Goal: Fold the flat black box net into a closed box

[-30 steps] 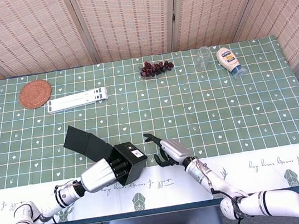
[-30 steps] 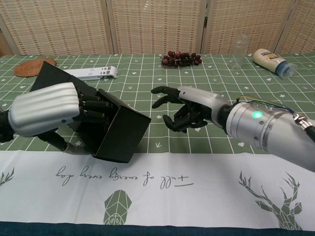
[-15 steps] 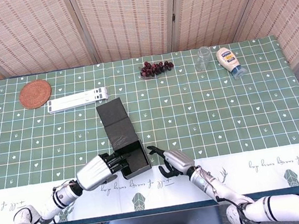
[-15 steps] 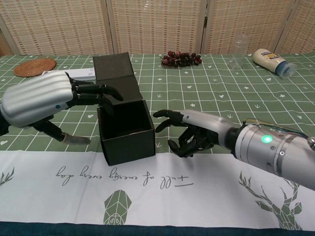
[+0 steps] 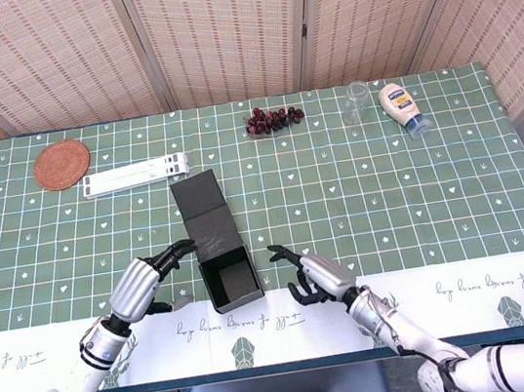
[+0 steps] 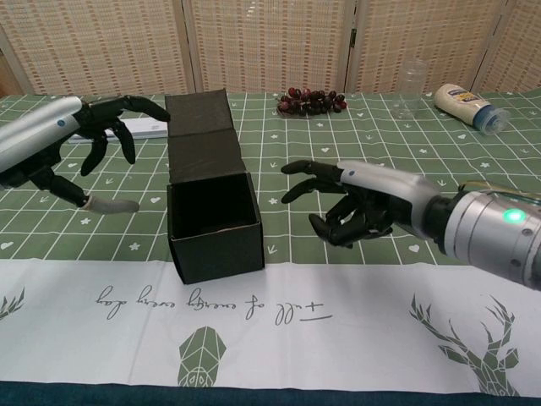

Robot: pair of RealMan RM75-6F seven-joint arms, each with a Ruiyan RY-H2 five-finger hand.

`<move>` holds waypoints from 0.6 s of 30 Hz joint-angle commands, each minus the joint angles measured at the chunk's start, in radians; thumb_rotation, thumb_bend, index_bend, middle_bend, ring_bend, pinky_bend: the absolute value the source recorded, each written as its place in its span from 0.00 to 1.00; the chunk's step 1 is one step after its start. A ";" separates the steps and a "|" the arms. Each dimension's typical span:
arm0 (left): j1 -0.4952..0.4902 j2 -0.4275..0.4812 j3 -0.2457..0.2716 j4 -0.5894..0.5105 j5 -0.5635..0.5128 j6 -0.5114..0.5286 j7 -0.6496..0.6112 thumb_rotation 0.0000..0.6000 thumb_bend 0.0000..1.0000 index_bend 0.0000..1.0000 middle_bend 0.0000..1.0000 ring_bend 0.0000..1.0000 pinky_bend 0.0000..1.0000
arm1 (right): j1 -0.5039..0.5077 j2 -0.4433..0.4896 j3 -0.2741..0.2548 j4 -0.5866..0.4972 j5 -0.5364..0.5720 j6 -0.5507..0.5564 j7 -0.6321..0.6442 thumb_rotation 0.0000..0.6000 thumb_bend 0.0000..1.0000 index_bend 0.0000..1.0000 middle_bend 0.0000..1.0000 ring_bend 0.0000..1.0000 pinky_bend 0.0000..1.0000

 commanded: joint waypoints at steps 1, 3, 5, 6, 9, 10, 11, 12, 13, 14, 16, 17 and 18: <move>0.056 0.172 -0.053 -0.332 -0.198 -0.189 -0.223 1.00 0.14 0.03 0.13 0.55 0.78 | -0.016 0.071 0.042 -0.061 -0.040 0.040 0.045 1.00 0.65 0.00 0.17 0.75 1.00; 0.064 0.213 -0.049 -0.392 -0.225 -0.242 -0.270 1.00 0.14 0.00 0.08 0.57 0.81 | -0.017 0.101 0.066 -0.081 -0.045 0.055 0.056 1.00 0.65 0.00 0.17 0.75 1.00; 0.074 0.226 -0.042 -0.410 -0.231 -0.271 -0.269 1.00 0.14 0.00 0.04 0.58 0.82 | -0.015 0.124 0.087 -0.098 -0.041 0.063 0.063 1.00 0.66 0.00 0.17 0.75 1.00; 0.077 0.227 -0.037 -0.412 -0.229 -0.280 -0.260 1.00 0.14 0.00 0.01 0.58 0.82 | -0.014 0.132 0.094 -0.104 -0.039 0.067 0.065 1.00 0.65 0.00 0.17 0.75 1.00; 0.092 0.216 -0.029 -0.424 -0.242 -0.317 -0.243 1.00 0.14 0.00 0.00 0.58 0.83 | -0.013 0.149 0.109 -0.117 -0.034 0.078 0.067 1.00 0.65 0.00 0.17 0.75 1.00; 0.096 0.213 -0.028 -0.430 -0.248 -0.330 -0.245 1.00 0.14 0.00 0.00 0.58 0.83 | -0.013 0.153 0.110 -0.120 -0.033 0.079 0.068 1.00 0.66 0.00 0.17 0.75 1.00; 0.100 0.208 -0.029 -0.435 -0.257 -0.341 -0.246 1.00 0.14 0.00 0.00 0.58 0.83 | -0.014 0.156 0.110 -0.123 -0.031 0.081 0.071 1.00 0.65 0.00 0.17 0.75 1.00; 0.105 0.201 -0.031 -0.437 -0.266 -0.356 -0.243 1.00 0.14 0.00 0.00 0.58 0.83 | -0.016 0.158 0.108 -0.125 -0.030 0.083 0.072 1.00 0.66 0.00 0.17 0.75 1.00; 0.108 0.194 -0.032 -0.436 -0.271 -0.365 -0.237 1.00 0.14 0.00 0.00 0.58 0.83 | -0.017 0.160 0.106 -0.127 -0.029 0.084 0.073 1.00 0.65 0.00 0.17 0.75 1.00; 0.111 0.183 -0.033 -0.432 -0.274 -0.376 -0.229 1.00 0.14 0.00 0.00 0.58 0.83 | -0.019 0.161 0.102 -0.128 -0.028 0.084 0.076 1.00 0.66 0.00 0.17 0.75 1.00; 0.115 0.167 -0.036 -0.428 -0.275 -0.389 -0.224 1.00 0.14 0.00 0.00 0.58 0.83 | -0.022 0.163 0.097 -0.128 -0.027 0.086 0.080 1.00 0.66 0.00 0.17 0.75 1.00; 0.118 0.157 -0.040 -0.428 -0.278 -0.397 -0.221 1.00 0.14 0.00 0.00 0.58 0.83 | -0.023 0.163 0.093 -0.128 -0.027 0.087 0.082 1.00 0.66 0.00 0.17 0.75 1.00; 0.118 0.150 -0.043 -0.429 -0.279 -0.406 -0.217 1.00 0.14 0.00 0.00 0.58 0.83 | -0.025 0.163 0.091 -0.129 -0.028 0.088 0.085 1.00 0.65 0.00 0.17 0.75 1.00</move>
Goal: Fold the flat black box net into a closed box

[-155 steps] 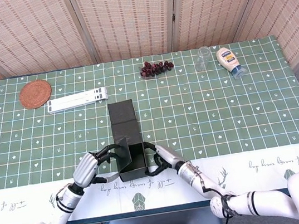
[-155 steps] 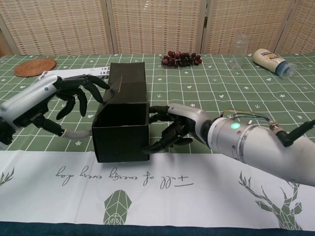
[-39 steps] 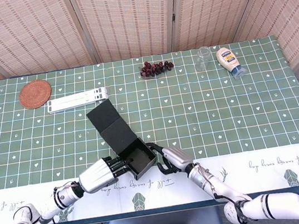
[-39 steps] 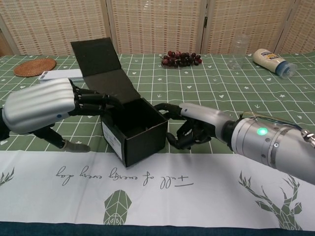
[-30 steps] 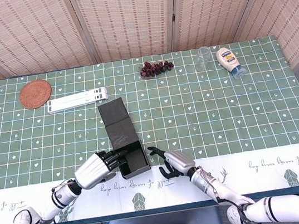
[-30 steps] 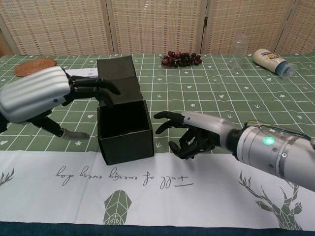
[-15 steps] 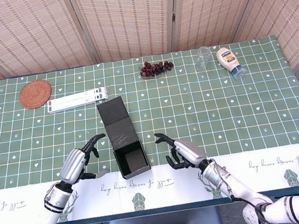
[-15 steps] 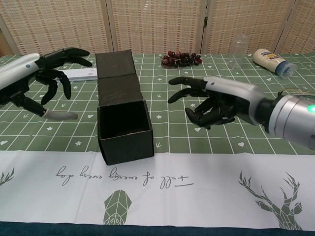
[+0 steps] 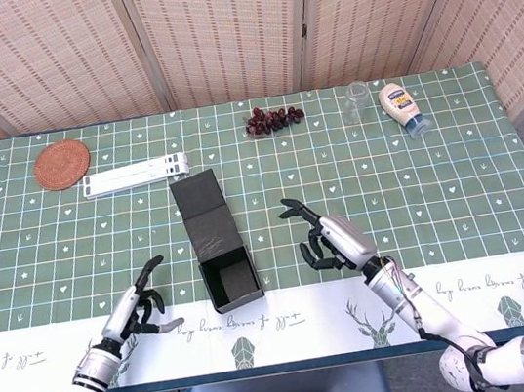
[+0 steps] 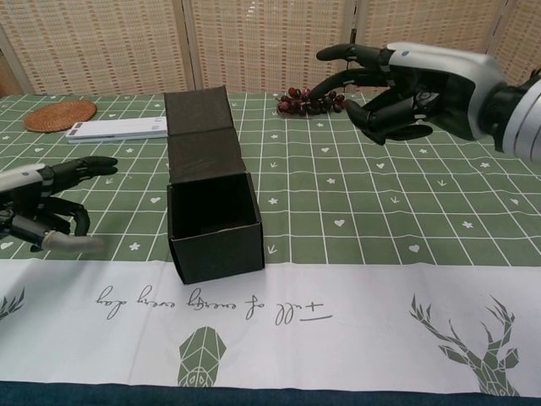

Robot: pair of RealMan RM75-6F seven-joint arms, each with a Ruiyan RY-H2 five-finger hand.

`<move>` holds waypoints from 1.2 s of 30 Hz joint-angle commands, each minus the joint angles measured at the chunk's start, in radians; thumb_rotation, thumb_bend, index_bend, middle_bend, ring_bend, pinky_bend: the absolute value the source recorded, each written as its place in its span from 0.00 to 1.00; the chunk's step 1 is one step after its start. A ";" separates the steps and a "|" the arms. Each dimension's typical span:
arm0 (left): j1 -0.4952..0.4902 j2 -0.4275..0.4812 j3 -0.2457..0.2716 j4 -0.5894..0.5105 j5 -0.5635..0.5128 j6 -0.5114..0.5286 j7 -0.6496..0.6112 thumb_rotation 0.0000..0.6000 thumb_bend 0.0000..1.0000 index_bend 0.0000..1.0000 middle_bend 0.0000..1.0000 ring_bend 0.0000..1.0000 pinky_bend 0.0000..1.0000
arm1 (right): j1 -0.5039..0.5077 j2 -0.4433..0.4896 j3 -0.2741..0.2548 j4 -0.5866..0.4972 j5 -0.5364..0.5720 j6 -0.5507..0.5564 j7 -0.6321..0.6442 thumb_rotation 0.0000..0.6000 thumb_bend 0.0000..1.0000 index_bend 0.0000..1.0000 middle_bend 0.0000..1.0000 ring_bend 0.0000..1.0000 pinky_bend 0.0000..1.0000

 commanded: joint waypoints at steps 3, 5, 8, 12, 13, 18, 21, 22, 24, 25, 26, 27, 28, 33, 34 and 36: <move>0.007 -0.049 -0.023 0.004 -0.021 -0.046 0.023 1.00 0.14 0.00 0.00 0.58 0.83 | -0.006 0.000 -0.011 -0.002 -0.005 0.006 0.012 1.00 0.65 0.00 0.17 0.75 1.00; 0.008 -0.071 -0.038 0.010 -0.034 -0.055 0.028 1.00 0.14 0.00 0.00 0.58 0.83 | -0.009 0.000 -0.013 -0.001 -0.008 0.008 0.020 1.00 0.65 0.00 0.17 0.75 1.00; 0.007 -0.115 -0.070 0.025 -0.063 -0.072 0.053 1.00 0.14 0.00 0.00 0.58 0.84 | -0.012 0.002 -0.018 0.002 -0.012 0.010 0.030 1.00 0.65 0.00 0.17 0.75 1.00; -0.003 -0.149 -0.099 0.040 -0.084 -0.106 0.071 1.00 0.14 0.00 0.00 0.58 0.84 | -0.019 0.006 -0.027 0.007 -0.019 0.012 0.046 1.00 0.65 0.00 0.18 0.75 1.00; -0.005 -0.156 -0.104 0.043 -0.087 -0.112 0.075 1.00 0.14 0.00 0.00 0.58 0.84 | -0.020 0.007 -0.028 0.009 -0.020 0.013 0.051 1.00 0.65 0.00 0.18 0.75 1.00; -0.011 -0.184 -0.128 0.049 -0.096 -0.143 0.078 1.00 0.14 0.00 0.00 0.58 0.84 | -0.029 0.013 -0.034 0.021 -0.027 0.017 0.075 1.00 0.65 0.00 0.18 0.75 1.00; -0.008 -0.191 -0.135 0.040 -0.096 -0.153 0.076 1.00 0.14 0.00 0.00 0.58 0.84 | -0.033 0.014 -0.036 0.027 -0.032 0.020 0.088 1.00 0.65 0.00 0.18 0.75 1.00; -0.007 -0.194 -0.136 0.038 -0.095 -0.155 0.078 1.00 0.14 0.00 0.00 0.58 0.84 | -0.034 0.014 -0.037 0.029 -0.033 0.020 0.092 1.00 0.65 0.00 0.18 0.75 1.00; -0.008 -0.202 -0.143 0.038 -0.100 -0.160 0.087 1.00 0.14 0.00 0.00 0.58 0.84 | -0.035 0.013 -0.039 0.035 -0.037 0.020 0.100 1.00 0.65 0.00 0.18 0.75 1.00; -0.008 -0.207 -0.149 0.041 -0.104 -0.161 0.090 1.00 0.14 0.00 0.00 0.58 0.84 | -0.036 0.012 -0.040 0.038 -0.038 0.021 0.103 1.00 0.65 0.00 0.18 0.75 1.00; -0.008 -0.216 -0.158 0.047 -0.111 -0.160 0.095 1.00 0.14 0.00 0.00 0.58 0.84 | -0.036 0.010 -0.041 0.042 -0.039 0.020 0.107 1.00 0.66 0.00 0.18 0.75 1.00; -0.009 -0.222 -0.165 0.052 -0.116 -0.162 0.100 1.00 0.14 0.00 0.00 0.58 0.84 | -0.036 0.010 -0.042 0.044 -0.039 0.019 0.110 1.00 0.66 0.00 0.18 0.75 1.00; -0.010 -0.227 -0.172 0.056 -0.122 -0.164 0.102 1.00 0.14 0.00 0.00 0.58 0.84 | -0.036 0.009 -0.042 0.045 -0.040 0.018 0.112 1.00 0.66 0.00 0.18 0.75 1.00; -0.015 -0.240 -0.199 0.073 -0.146 -0.193 0.091 1.00 0.14 0.00 0.00 0.59 0.84 | -0.037 0.009 -0.044 0.056 -0.041 0.017 0.123 1.00 0.65 0.00 0.18 0.75 1.00; -0.014 -0.242 -0.202 0.077 -0.146 -0.195 0.087 1.00 0.14 0.00 0.00 0.59 0.84 | -0.038 0.008 -0.044 0.058 -0.040 0.017 0.125 1.00 0.65 0.00 0.18 0.75 1.00; -0.009 -0.249 -0.207 0.086 -0.147 -0.194 0.078 1.00 0.14 0.00 0.00 0.61 0.85 | -0.038 0.007 -0.045 0.063 -0.039 0.016 0.130 1.00 0.65 0.00 0.18 0.75 1.00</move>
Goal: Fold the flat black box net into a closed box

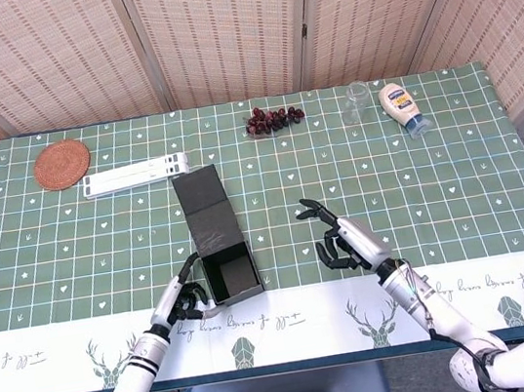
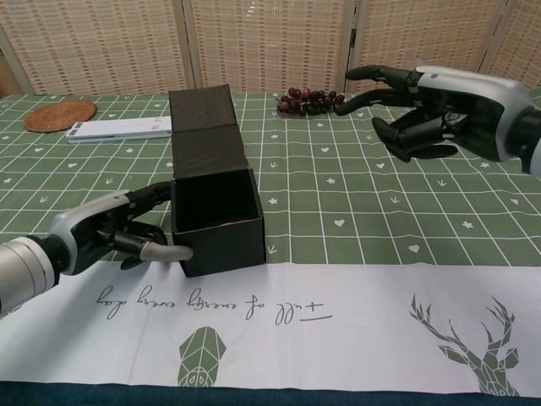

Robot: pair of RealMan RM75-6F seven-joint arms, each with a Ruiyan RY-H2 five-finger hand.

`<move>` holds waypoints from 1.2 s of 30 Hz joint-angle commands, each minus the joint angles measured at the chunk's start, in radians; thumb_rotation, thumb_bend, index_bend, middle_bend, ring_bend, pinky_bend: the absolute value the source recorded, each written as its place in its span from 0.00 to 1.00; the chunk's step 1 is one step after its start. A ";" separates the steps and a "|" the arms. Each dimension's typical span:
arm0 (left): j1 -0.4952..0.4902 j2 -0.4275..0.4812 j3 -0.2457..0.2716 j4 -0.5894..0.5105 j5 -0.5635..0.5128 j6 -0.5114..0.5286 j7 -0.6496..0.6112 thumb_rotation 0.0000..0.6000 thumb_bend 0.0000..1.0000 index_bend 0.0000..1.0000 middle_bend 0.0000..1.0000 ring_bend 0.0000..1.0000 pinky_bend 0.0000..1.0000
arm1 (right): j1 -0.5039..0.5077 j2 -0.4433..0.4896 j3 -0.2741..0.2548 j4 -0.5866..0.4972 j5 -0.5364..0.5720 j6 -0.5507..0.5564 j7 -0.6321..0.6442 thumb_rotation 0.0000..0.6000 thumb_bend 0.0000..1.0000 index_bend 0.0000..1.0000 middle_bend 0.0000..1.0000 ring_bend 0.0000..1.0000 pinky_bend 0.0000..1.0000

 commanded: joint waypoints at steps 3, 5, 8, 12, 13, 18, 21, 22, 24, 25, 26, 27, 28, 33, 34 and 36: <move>0.012 -0.020 -0.014 0.019 -0.004 -0.001 -0.030 1.00 0.14 0.01 0.00 0.64 0.84 | 0.000 -0.005 -0.002 0.015 0.005 -0.006 0.010 1.00 0.65 0.00 0.18 0.75 1.00; 0.018 -0.031 -0.023 0.026 -0.008 0.003 -0.043 1.00 0.14 0.04 0.01 0.65 0.84 | 0.001 -0.008 -0.001 0.023 0.007 -0.008 0.013 1.00 0.65 0.00 0.18 0.75 1.00; 0.021 -0.043 -0.031 0.037 -0.005 0.007 -0.053 1.00 0.14 0.13 0.08 0.66 0.85 | 0.001 -0.010 0.000 0.029 0.008 -0.009 0.019 1.00 0.65 0.00 0.18 0.75 1.00; 0.022 -0.053 -0.036 0.053 0.006 0.000 -0.065 1.00 0.14 0.22 0.17 0.68 0.85 | 0.000 -0.014 0.001 0.040 0.013 -0.011 0.026 1.00 0.66 0.00 0.19 0.75 1.00; 0.021 -0.054 -0.037 0.057 0.009 -0.003 -0.069 1.00 0.14 0.22 0.17 0.68 0.85 | 0.000 -0.015 0.001 0.042 0.015 -0.012 0.027 1.00 0.66 0.00 0.19 0.75 1.00; 0.023 -0.064 -0.042 0.077 0.019 -0.010 -0.090 1.00 0.14 0.27 0.21 0.68 0.85 | -0.001 -0.019 -0.002 0.052 0.021 -0.018 0.029 1.00 0.65 0.00 0.19 0.75 1.00; 0.027 -0.064 -0.045 0.081 0.040 0.005 -0.104 1.00 0.14 0.30 0.26 0.68 0.85 | -0.001 -0.024 -0.003 0.062 0.028 -0.021 0.026 1.00 0.65 0.00 0.19 0.75 1.00; 0.029 -0.062 -0.045 0.081 0.051 0.015 -0.106 1.00 0.14 0.31 0.27 0.68 0.85 | -0.001 -0.026 -0.002 0.066 0.032 -0.022 0.026 1.00 0.65 0.00 0.19 0.75 1.00; 0.035 -0.055 -0.050 0.078 0.077 0.047 -0.114 1.00 0.14 0.31 0.28 0.69 0.85 | 0.001 -0.031 0.001 0.075 0.044 -0.027 0.027 1.00 0.65 0.00 0.20 0.75 1.00; 0.038 -0.052 -0.054 0.075 0.086 0.060 -0.118 1.00 0.14 0.31 0.29 0.69 0.85 | 0.003 -0.033 0.003 0.080 0.050 -0.032 0.027 1.00 0.65 0.00 0.20 0.75 1.00; 0.039 -0.045 -0.054 0.073 0.098 0.072 -0.115 1.00 0.14 0.31 0.29 0.69 0.85 | 0.005 -0.035 0.004 0.085 0.056 -0.038 0.025 1.00 0.66 0.00 0.20 0.75 1.00; 0.039 -0.032 -0.050 0.069 0.120 0.085 -0.110 1.00 0.14 0.31 0.29 0.69 0.85 | 0.009 -0.039 0.006 0.093 0.067 -0.046 0.023 1.00 0.65 0.00 0.20 0.74 1.00; 0.039 -0.020 -0.045 0.064 0.138 0.096 -0.105 1.00 0.14 0.31 0.29 0.69 0.85 | 0.012 -0.043 0.009 0.099 0.076 -0.052 0.023 1.00 0.66 0.00 0.20 0.74 1.00; 0.048 0.048 -0.018 0.020 0.209 0.143 -0.083 1.00 0.14 0.31 0.29 0.68 0.85 | 0.041 -0.068 0.045 0.129 0.162 -0.112 0.040 1.00 0.57 0.00 0.22 0.74 1.00; 0.050 0.059 -0.014 0.005 0.208 0.142 -0.084 1.00 0.14 0.31 0.29 0.68 0.85 | 0.051 -0.075 0.055 0.135 0.180 -0.122 0.038 1.00 0.53 0.00 0.23 0.74 1.00; 0.055 0.082 -0.006 -0.031 0.204 0.136 -0.088 1.00 0.14 0.31 0.29 0.68 0.85 | 0.078 -0.094 0.077 0.150 0.216 -0.141 0.019 1.00 0.42 0.00 0.23 0.74 1.00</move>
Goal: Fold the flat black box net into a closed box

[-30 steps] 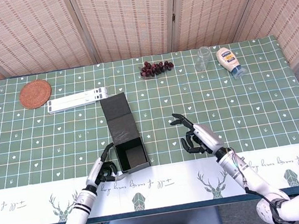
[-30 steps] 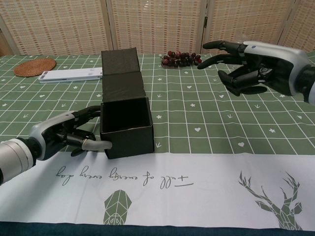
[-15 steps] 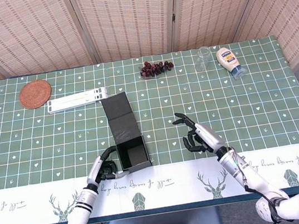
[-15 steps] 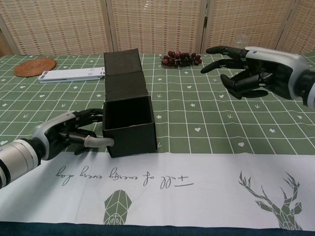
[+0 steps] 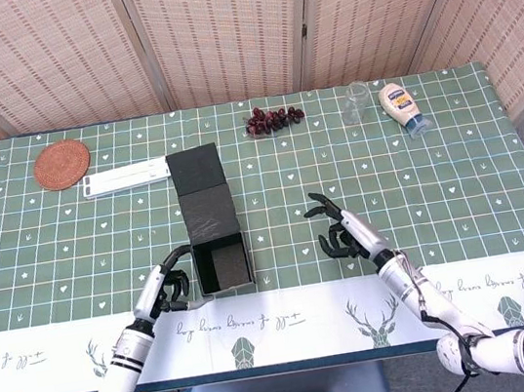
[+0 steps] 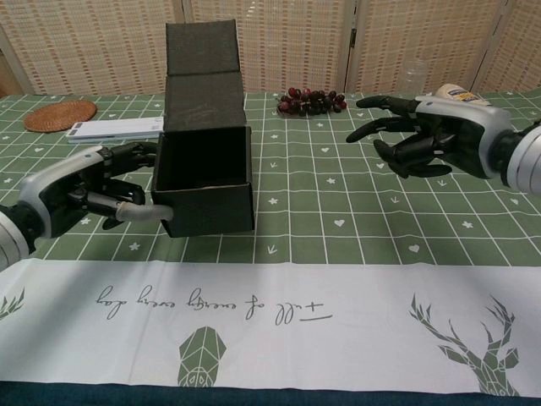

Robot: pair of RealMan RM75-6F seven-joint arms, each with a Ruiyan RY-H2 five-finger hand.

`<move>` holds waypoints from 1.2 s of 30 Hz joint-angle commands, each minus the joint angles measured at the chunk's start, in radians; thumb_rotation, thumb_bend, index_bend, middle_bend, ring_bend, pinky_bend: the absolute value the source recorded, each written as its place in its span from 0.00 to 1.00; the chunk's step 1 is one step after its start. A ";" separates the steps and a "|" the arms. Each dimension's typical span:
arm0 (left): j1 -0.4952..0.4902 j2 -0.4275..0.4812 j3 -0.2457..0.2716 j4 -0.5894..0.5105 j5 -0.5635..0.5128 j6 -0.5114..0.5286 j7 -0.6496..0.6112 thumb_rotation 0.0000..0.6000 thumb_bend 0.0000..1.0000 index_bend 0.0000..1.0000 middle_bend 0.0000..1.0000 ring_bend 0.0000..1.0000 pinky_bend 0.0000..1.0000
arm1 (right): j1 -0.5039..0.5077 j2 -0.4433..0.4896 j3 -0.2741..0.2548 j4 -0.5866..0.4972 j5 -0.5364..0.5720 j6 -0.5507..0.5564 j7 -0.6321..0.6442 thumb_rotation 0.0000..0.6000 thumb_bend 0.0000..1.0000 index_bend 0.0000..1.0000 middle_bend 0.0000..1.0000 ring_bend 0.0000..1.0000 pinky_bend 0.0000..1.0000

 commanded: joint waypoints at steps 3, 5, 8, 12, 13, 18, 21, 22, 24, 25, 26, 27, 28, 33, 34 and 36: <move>0.014 0.054 0.030 -0.091 0.009 0.005 0.013 1.00 0.14 0.31 0.29 0.68 0.85 | 0.078 -0.061 0.066 0.045 0.112 -0.055 -0.047 1.00 0.34 0.00 0.24 0.74 1.00; 0.016 0.064 0.038 -0.117 0.016 0.009 0.022 1.00 0.14 0.31 0.29 0.68 0.85 | 0.101 -0.083 0.082 0.057 0.153 -0.066 -0.065 1.00 0.33 0.00 0.24 0.74 1.00; 0.016 0.082 0.055 -0.163 0.031 0.009 0.037 1.00 0.14 0.31 0.29 0.68 0.85 | 0.139 -0.120 0.105 0.075 0.222 -0.077 -0.097 1.00 0.33 0.00 0.24 0.74 1.00; 0.008 0.098 0.067 -0.215 0.032 -0.009 0.042 1.00 0.14 0.31 0.29 0.68 0.85 | 0.174 -0.160 0.122 0.091 0.275 -0.067 -0.140 1.00 0.33 0.00 0.25 0.74 1.00; 0.005 0.101 0.068 -0.225 0.032 -0.013 0.045 1.00 0.14 0.31 0.29 0.68 0.85 | 0.181 -0.170 0.124 0.095 0.286 -0.065 -0.149 1.00 0.33 0.00 0.25 0.74 1.00; -0.009 0.100 0.072 -0.263 0.038 -0.022 0.075 1.00 0.14 0.31 0.29 0.68 0.85 | 0.220 -0.228 0.140 0.120 0.337 -0.052 -0.190 1.00 0.33 0.00 0.25 0.74 1.00; -0.018 0.092 0.074 -0.273 0.037 -0.029 0.095 1.00 0.14 0.31 0.29 0.68 0.85 | 0.241 -0.259 0.155 0.132 0.355 -0.050 -0.201 1.00 0.33 0.00 0.25 0.74 1.00; -0.021 0.088 0.074 -0.273 0.035 -0.031 0.100 1.00 0.14 0.31 0.29 0.68 0.85 | 0.247 -0.267 0.162 0.133 0.358 -0.049 -0.201 1.00 0.32 0.00 0.25 0.74 1.00; -0.026 0.076 0.073 -0.269 0.026 -0.038 0.111 1.00 0.14 0.31 0.29 0.68 0.85 | 0.258 -0.282 0.179 0.133 0.360 -0.046 -0.199 1.00 0.30 0.00 0.26 0.74 1.00; -0.029 0.071 0.073 -0.266 0.021 -0.042 0.115 1.00 0.14 0.31 0.29 0.68 0.85 | 0.261 -0.286 0.185 0.129 0.361 -0.046 -0.197 1.00 0.29 0.00 0.26 0.74 1.00; -0.032 0.066 0.072 -0.262 0.016 -0.047 0.120 1.00 0.14 0.31 0.29 0.68 0.85 | 0.264 -0.289 0.191 0.123 0.361 -0.047 -0.195 1.00 0.26 0.00 0.27 0.74 1.00; -0.035 0.058 0.071 -0.257 0.008 -0.053 0.127 1.00 0.14 0.31 0.29 0.68 0.85 | 0.265 -0.289 0.197 0.112 0.359 -0.049 -0.191 1.00 0.24 0.00 0.27 0.74 1.00; -0.038 0.053 0.071 -0.253 0.002 -0.057 0.133 1.00 0.14 0.31 0.29 0.68 0.85 | 0.265 -0.287 0.202 0.102 0.357 -0.049 -0.188 1.00 0.21 0.00 0.27 0.74 1.00; -0.052 0.019 0.067 -0.213 -0.038 -0.089 0.163 1.00 0.14 0.31 0.29 0.68 0.85 | 0.247 -0.248 0.212 0.020 0.334 -0.072 -0.164 1.00 0.07 0.00 0.29 0.74 1.00; -0.055 0.014 0.067 -0.205 -0.046 -0.094 0.169 1.00 0.14 0.31 0.29 0.68 0.85 | 0.244 -0.239 0.212 0.007 0.330 -0.077 -0.161 1.00 0.05 0.00 0.29 0.74 1.00; -0.061 0.004 0.066 -0.188 -0.063 -0.108 0.188 1.00 0.14 0.30 0.29 0.68 0.85 | 0.237 -0.217 0.212 -0.020 0.324 -0.087 -0.155 1.00 0.03 0.00 0.30 0.74 1.00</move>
